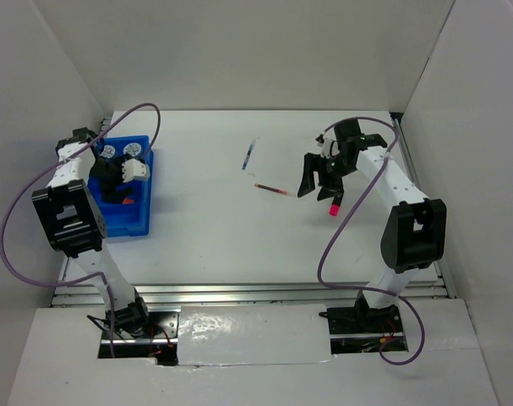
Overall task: Sort the stationery into containers
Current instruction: Place the pen in the storage box.
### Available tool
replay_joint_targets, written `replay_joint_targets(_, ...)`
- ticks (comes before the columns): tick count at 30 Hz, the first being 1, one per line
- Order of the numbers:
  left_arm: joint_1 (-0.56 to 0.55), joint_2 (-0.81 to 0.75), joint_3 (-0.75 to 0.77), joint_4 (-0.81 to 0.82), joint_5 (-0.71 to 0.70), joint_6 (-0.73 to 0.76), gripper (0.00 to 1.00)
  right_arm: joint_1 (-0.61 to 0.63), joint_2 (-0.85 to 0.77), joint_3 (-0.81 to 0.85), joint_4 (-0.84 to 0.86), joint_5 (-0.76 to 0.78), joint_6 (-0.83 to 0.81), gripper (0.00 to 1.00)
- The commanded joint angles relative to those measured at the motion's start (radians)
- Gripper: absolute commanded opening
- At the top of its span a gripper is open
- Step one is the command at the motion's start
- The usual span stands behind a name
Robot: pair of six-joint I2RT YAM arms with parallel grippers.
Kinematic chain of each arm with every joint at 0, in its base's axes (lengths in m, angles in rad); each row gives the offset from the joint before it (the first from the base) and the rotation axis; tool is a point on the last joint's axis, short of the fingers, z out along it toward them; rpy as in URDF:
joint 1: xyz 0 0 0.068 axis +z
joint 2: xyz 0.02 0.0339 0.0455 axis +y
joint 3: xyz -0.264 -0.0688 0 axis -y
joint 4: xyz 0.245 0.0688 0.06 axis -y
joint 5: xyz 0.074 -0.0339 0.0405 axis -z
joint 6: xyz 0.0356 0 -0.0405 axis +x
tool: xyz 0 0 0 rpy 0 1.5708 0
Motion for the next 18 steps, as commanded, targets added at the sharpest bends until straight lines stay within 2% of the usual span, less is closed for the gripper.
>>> replay_joint_targets(1, -0.006, -0.04, 0.008, -0.004, 0.039, -0.009, 0.88, -0.005, -0.042, -0.018, 0.074, 0.156, 0.065, 0.78)
replay_joint_targets(5, 0.001, -0.107, 0.038, 0.001, 0.119, -0.038, 0.85, -0.032, -0.074, -0.069, 0.123, 0.324, 0.114, 0.76)
replay_joint_targets(8, 0.001, -0.178, 0.075, 0.03, 0.228, -0.107, 0.85, -0.053, -0.081, -0.092, 0.153, 0.38, 0.155, 0.75)
replay_joint_targets(11, -0.016, -0.284, 0.026, 0.22, 0.285, -0.278, 0.86, -0.049, -0.061, -0.119, 0.187, 0.492, 0.23, 0.73)
replay_joint_targets(12, -0.024, -0.311, -0.016, 0.275, 0.294, -0.365, 0.86, -0.042, -0.052, -0.116, 0.187, 0.577, 0.274, 0.73)
replay_joint_targets(14, -0.032, -0.386, -0.059, 0.4, 0.311, -0.443, 0.87, -0.03, -0.03, -0.115, 0.195, 0.654, 0.313, 0.71)
replay_joint_targets(15, -0.045, -0.407, -0.093, 0.426, 0.318, -0.501, 0.89, -0.03, -0.022, -0.119, 0.199, 0.691, 0.339, 0.71)
replay_joint_targets(16, -0.052, -0.433, -0.115, 0.491, 0.329, -0.541, 0.97, -0.03, -0.013, -0.126, 0.204, 0.707, 0.352, 0.7)
replay_joint_targets(18, -0.061, -0.497, -0.17, 0.565, 0.344, -0.67, 0.99, -0.03, 0.013, -0.138, 0.21, 0.737, 0.376, 0.69)
